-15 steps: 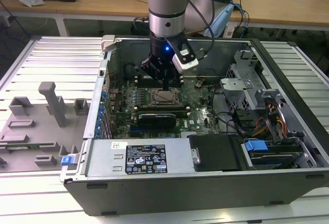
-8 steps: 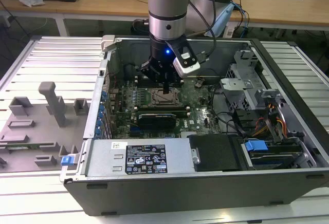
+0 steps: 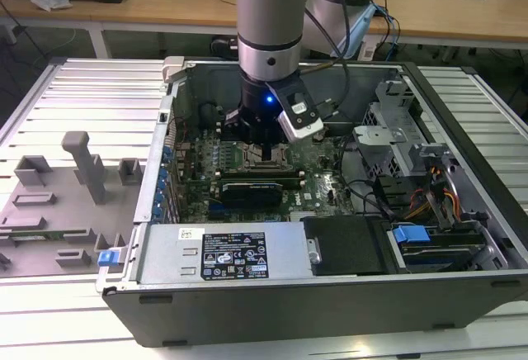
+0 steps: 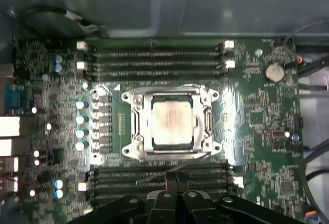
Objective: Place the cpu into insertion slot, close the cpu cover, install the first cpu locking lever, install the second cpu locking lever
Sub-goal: 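Install the second cpu locking lever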
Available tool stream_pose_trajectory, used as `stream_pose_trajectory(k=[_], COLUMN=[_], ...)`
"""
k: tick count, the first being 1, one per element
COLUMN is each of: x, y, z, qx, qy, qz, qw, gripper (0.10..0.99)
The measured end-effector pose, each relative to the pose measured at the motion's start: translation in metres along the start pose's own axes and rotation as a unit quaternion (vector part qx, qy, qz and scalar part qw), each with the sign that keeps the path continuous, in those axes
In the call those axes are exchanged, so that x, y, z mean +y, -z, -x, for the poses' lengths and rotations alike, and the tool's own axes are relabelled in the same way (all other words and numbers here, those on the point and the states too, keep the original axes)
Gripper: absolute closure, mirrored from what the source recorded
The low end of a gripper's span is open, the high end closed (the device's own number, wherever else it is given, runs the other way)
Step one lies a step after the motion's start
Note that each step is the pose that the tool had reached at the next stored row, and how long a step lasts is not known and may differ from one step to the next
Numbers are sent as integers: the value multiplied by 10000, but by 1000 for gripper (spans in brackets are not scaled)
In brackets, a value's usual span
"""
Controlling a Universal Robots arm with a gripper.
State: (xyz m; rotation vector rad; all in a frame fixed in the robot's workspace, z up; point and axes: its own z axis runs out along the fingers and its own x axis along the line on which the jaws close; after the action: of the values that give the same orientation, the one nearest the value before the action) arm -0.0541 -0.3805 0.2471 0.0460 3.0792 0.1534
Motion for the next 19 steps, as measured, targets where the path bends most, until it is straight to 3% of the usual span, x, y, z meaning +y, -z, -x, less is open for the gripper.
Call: stream_pose_trajectory(k=[5, 13, 17, 19], x=[-9, -23, -26, -26], y=[-76, -188, -208, -212], z=[-24, -115, -140, -152], qx=[1, 1, 1, -3], qy=[-2, -7, -9, -11], qz=[39, 42, 41, 69], qw=[10000, 10000, 10000, 10000], gripper=[980, 980, 980, 980])
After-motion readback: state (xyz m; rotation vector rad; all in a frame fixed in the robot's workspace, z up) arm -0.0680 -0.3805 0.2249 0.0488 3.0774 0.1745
